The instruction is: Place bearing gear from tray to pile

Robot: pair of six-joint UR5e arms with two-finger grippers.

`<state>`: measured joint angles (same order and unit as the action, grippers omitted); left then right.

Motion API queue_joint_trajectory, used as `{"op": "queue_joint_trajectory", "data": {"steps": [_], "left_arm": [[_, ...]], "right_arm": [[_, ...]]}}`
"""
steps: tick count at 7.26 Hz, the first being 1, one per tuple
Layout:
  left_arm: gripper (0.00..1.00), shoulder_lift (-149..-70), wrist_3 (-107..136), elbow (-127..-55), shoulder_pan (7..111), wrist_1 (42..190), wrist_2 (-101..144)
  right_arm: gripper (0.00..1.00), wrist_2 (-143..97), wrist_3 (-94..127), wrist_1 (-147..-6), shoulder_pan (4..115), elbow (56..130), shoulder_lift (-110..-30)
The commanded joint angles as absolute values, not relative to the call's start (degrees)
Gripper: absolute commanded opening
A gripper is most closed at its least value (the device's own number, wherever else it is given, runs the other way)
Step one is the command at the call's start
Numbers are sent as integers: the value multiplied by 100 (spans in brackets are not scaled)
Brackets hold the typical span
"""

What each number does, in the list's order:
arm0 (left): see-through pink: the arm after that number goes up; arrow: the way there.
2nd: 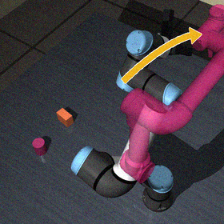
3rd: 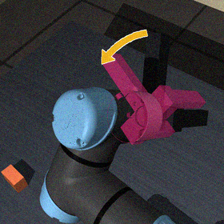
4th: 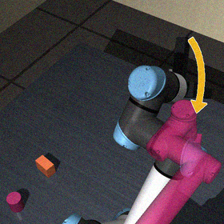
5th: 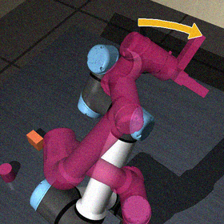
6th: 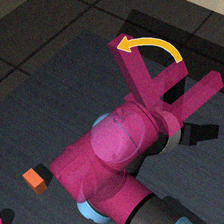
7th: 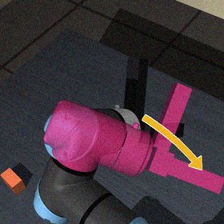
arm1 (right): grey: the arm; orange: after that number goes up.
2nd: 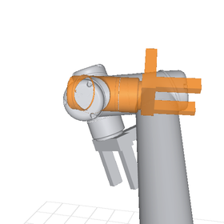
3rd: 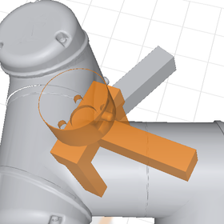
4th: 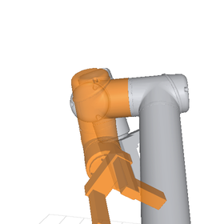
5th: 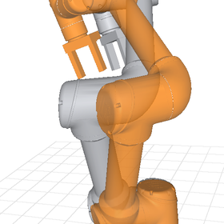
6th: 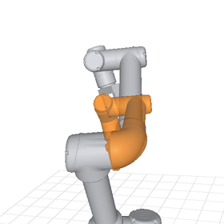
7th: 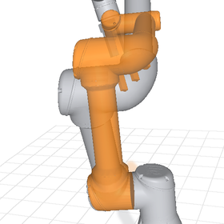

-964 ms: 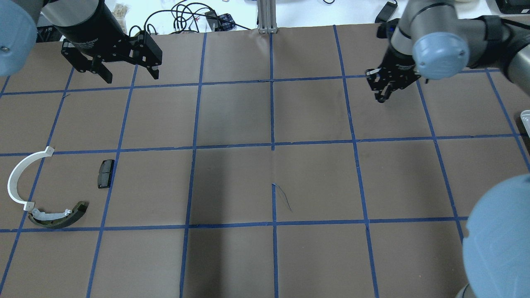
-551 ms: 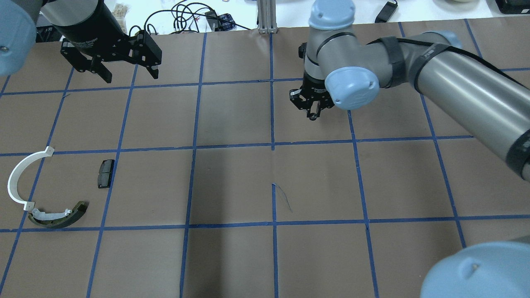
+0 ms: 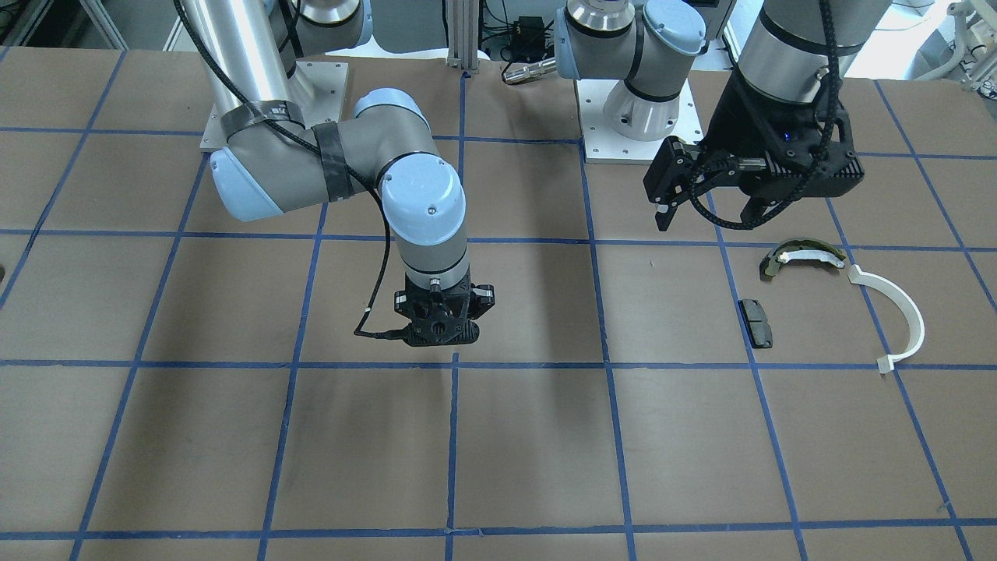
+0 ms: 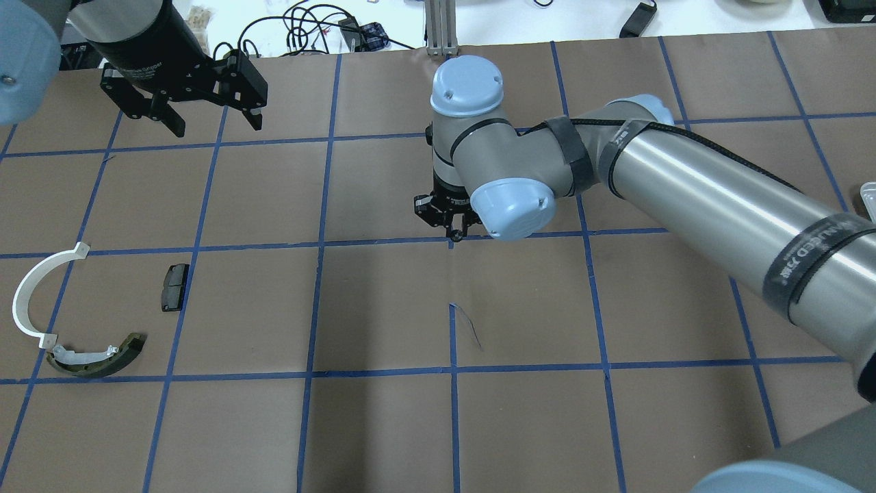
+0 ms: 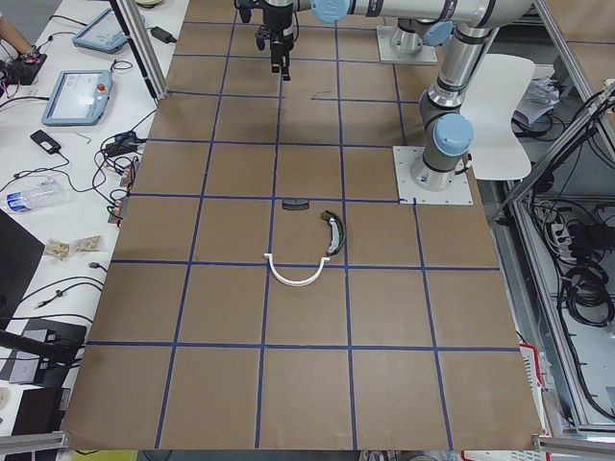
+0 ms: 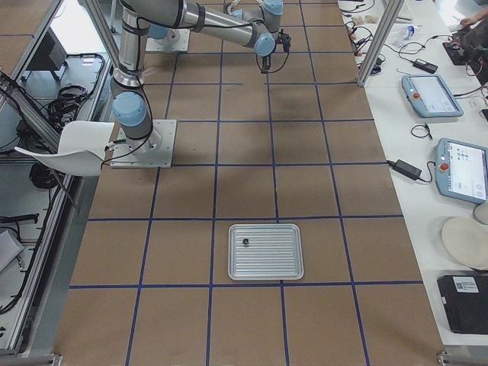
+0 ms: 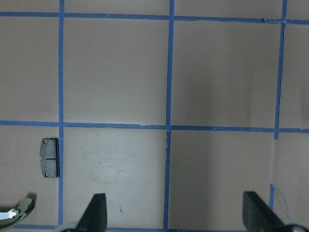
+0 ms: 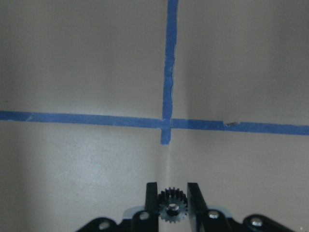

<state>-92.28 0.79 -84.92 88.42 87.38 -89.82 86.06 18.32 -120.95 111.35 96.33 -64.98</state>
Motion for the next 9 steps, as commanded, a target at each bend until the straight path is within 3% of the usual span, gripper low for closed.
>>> {"op": "queue_joint_trajectory", "data": {"steps": [1,5,6,7,8,9], "left_arm": [[100,-9281,88,-8412,8842,8745,-8982],[100,-9430,202,-8358,8859,8745,-8965],[100,-9500,193,-8358,8877,8745,-8956],[100,-9562,193,-8358,8903,8736,-8956],[100,-9658,202,-8385,8964,8736,-8939],[100,-9807,315,-8402,9104,8545,-8791]], "right_arm": [[0,8596,1863,-12453,11206,10071,-6469],[0,8604,1933,-12901,11540,10090,-6153],[27,8683,1864,-12911,11523,10090,-6170],[83,8692,1855,-12929,11505,10064,-6196],[100,8736,1828,-12911,11374,10029,-6283],[100,8910,1689,-12833,11129,10011,-6528]]}}
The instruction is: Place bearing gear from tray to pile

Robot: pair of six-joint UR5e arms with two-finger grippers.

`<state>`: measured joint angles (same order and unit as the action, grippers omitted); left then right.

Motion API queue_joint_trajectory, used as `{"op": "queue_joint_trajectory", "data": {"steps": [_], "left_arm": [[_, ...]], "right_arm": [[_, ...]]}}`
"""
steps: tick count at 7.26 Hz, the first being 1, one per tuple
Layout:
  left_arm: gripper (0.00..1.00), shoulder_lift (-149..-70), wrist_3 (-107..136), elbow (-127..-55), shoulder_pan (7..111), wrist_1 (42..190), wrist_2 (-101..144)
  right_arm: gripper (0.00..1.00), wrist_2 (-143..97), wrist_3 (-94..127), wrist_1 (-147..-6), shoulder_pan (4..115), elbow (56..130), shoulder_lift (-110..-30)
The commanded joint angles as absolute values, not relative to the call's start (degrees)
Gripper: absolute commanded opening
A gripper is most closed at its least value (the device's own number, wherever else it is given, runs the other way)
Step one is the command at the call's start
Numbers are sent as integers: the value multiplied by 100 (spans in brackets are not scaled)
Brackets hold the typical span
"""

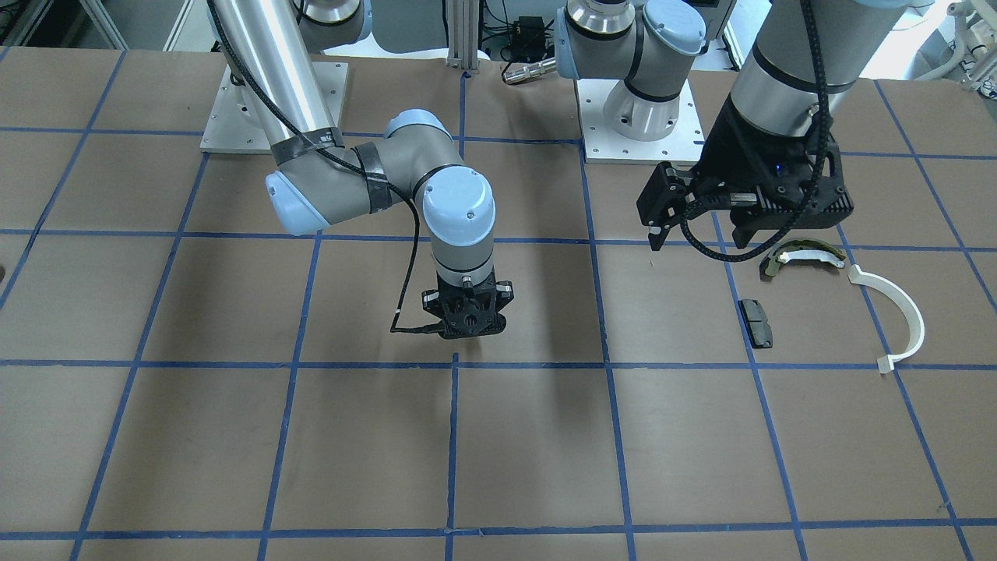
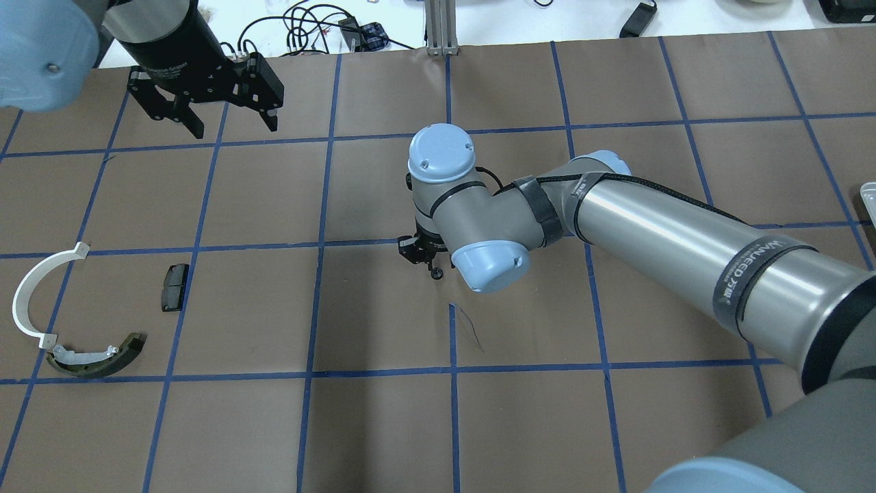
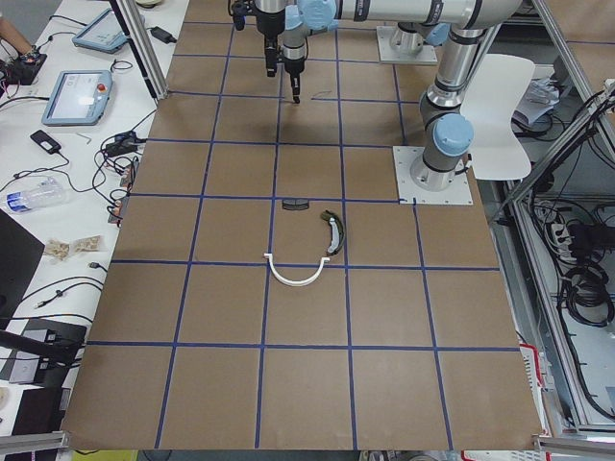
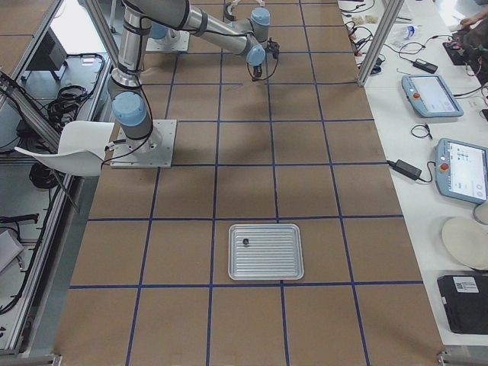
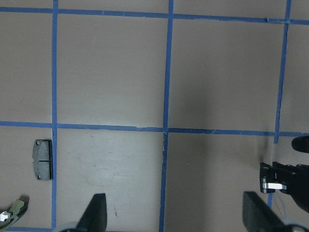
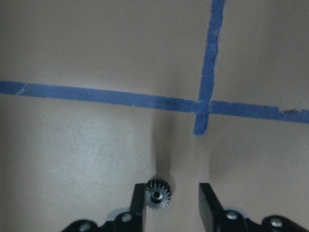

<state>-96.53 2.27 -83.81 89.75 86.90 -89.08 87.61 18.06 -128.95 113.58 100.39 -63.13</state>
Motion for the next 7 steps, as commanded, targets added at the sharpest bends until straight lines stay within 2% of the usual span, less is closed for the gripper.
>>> {"op": "queue_joint_trajectory", "data": {"steps": [1,4,7], "left_arm": [[100,-9904,377,-8446,9236,8317,-8780],[100,-10299,1490,-8769,10323,8027,-8841],[100,-10888,2188,-10269,10818,6000,-8780]], "right_arm": [[100,8842,1566,-12658,10718,10037,-6809],[100,8860,322,-11326,8727,10028,-7530],[100,8938,-1084,-10541,6800,10028,-7857]]}}
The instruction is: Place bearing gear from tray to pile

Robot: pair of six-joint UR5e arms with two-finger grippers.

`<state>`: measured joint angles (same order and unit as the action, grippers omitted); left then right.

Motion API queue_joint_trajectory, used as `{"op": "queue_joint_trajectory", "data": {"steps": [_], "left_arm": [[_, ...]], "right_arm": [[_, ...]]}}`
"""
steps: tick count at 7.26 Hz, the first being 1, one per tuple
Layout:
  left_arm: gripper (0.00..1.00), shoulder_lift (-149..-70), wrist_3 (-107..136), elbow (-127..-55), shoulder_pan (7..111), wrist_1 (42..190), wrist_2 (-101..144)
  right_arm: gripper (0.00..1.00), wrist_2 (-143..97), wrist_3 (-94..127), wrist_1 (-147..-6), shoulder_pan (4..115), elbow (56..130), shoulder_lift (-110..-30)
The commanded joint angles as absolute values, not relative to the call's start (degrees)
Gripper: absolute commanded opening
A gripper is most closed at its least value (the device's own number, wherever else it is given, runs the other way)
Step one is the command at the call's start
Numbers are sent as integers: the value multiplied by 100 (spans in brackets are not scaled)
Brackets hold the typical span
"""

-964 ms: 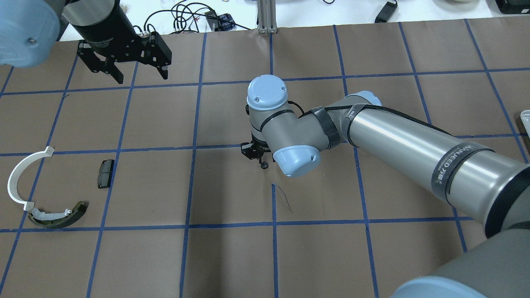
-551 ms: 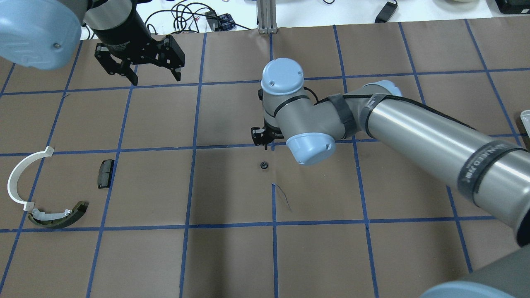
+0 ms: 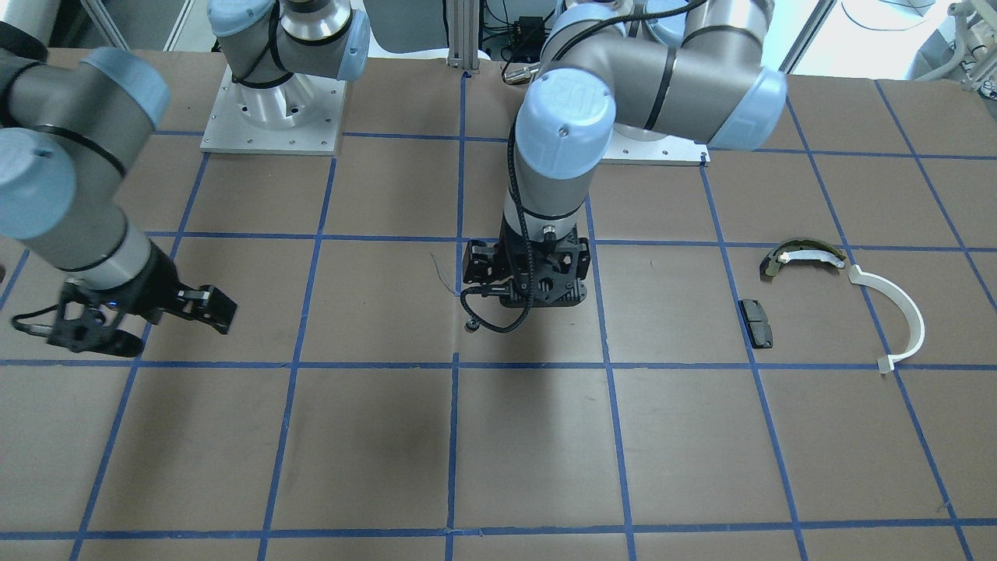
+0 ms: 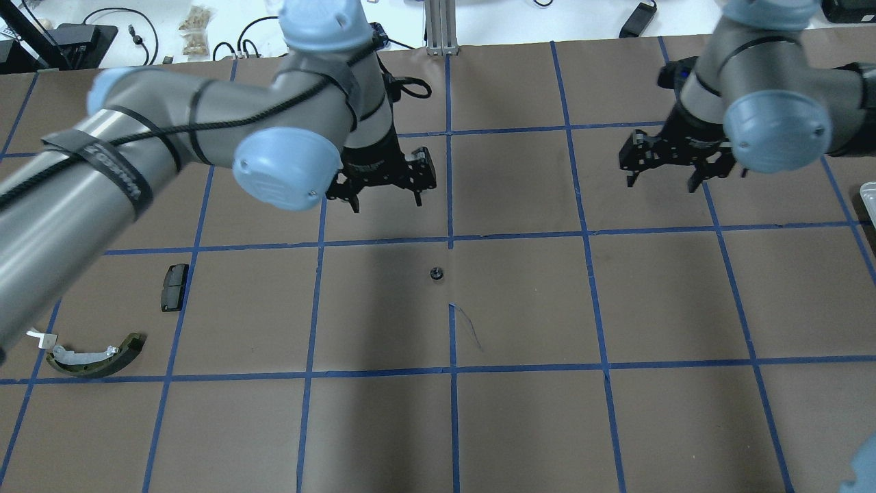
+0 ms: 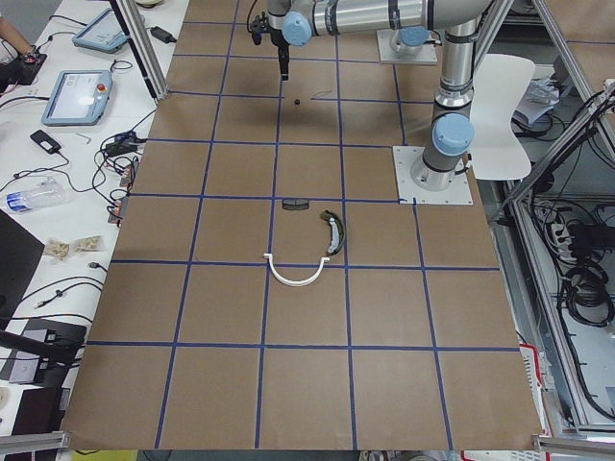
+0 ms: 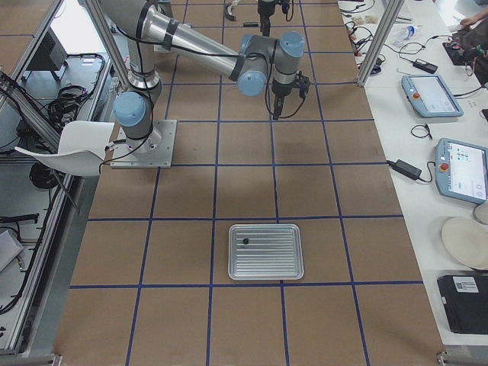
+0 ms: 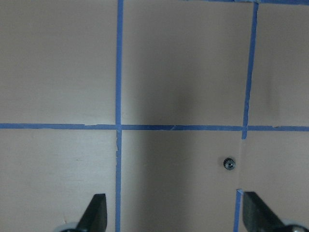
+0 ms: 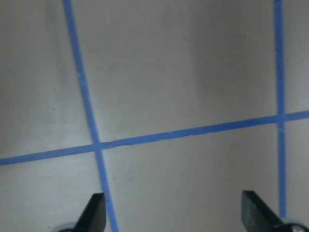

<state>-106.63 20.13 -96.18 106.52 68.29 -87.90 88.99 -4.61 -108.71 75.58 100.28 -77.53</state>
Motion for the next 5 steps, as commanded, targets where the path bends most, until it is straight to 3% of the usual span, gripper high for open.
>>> {"op": "queue_joint_trajectory", "data": {"steps": [1,2,5], "left_arm": [[100,-11090,2249,-10788,11054,5298,-8798],[100,-11257,2233,-11158,11118,4525,-8789],[100,-11566,2180,-11101,11171,4141,-8815]], "right_arm": [[100,8999,-1803,-10338,6211,10011,-7866],[100,9148,-2724,-10336,5570,10002,-7866],[100,9175,-4625,-10860,4116,10002,-7569]]}}
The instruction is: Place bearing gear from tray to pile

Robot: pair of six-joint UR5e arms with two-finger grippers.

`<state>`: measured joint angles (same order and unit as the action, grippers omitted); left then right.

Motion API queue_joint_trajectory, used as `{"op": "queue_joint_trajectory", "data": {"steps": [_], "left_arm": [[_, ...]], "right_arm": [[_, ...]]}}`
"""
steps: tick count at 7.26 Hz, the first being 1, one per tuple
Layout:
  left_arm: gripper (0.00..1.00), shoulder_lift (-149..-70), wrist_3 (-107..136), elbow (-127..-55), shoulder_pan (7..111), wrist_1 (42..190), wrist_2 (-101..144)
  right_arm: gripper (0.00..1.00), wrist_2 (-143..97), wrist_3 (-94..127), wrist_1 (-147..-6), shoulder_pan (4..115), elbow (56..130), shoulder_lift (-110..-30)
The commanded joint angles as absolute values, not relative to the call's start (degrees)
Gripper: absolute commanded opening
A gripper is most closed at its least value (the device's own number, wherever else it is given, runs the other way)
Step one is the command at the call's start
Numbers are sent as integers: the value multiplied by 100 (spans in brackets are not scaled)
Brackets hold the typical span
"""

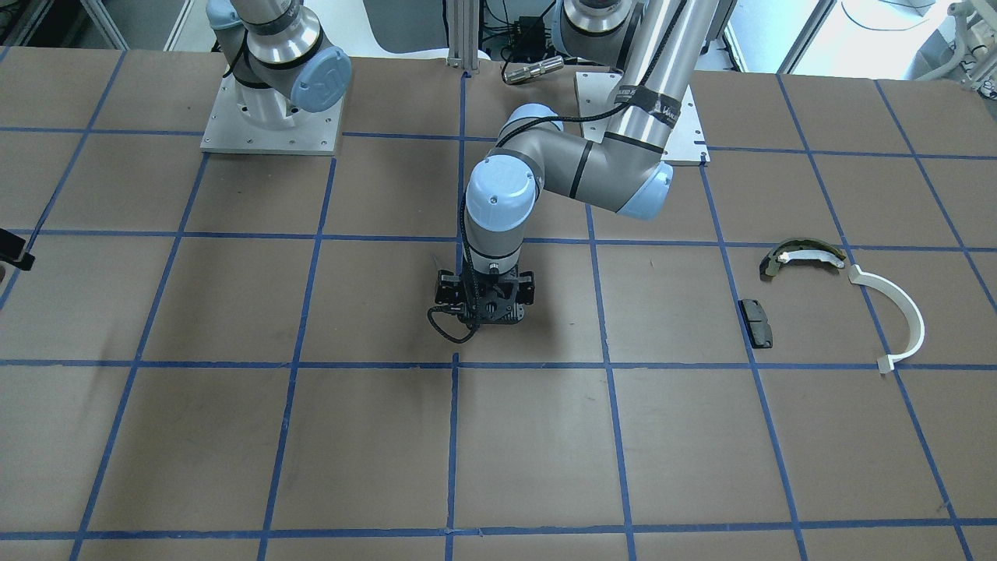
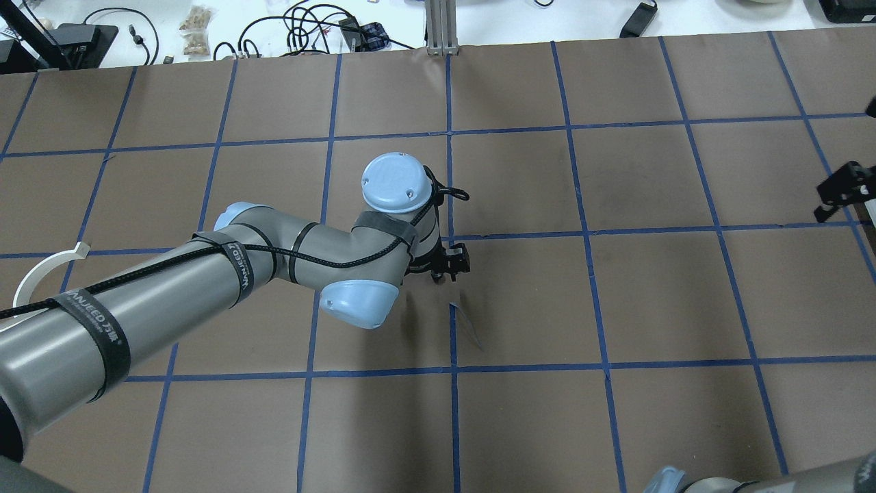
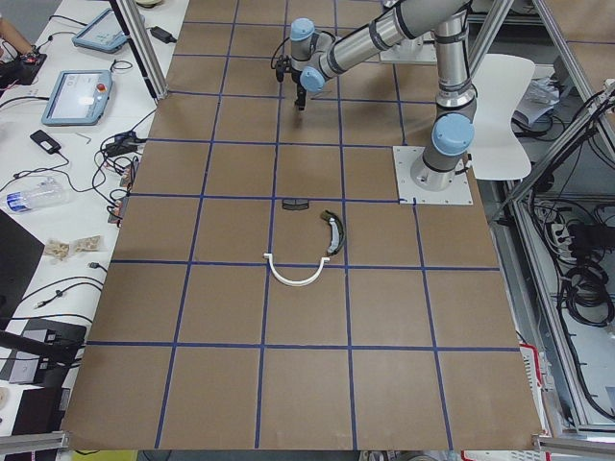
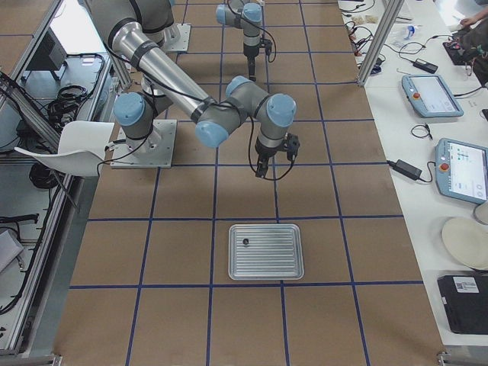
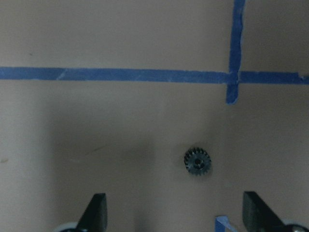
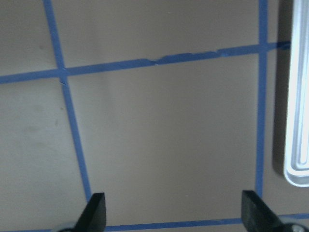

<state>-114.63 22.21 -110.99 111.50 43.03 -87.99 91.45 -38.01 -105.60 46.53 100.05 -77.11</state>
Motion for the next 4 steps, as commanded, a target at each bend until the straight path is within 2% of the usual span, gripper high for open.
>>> {"op": "queue_joint_trajectory", "data": {"steps": [1,2,3,4], "left_arm": [[97,-11593,2232,-11101,11180,3974,-8815],[97,-11619,2232,-11101,11180,3938,-8833],[92,-11637,2232,-11101,11180,3763,-8850],[66,-11645,2241,-11101,11180,3744,-8859]], "right_arm": [[100,9419,-4884,-11316,3878,10011,-7359],[92,9465,-5104,-11451,3693,10002,-7122],[90,9466,-5263,-11939,3535,9993,-6884],[90,9466,-5326,-12205,3438,9950,-6560]]}}
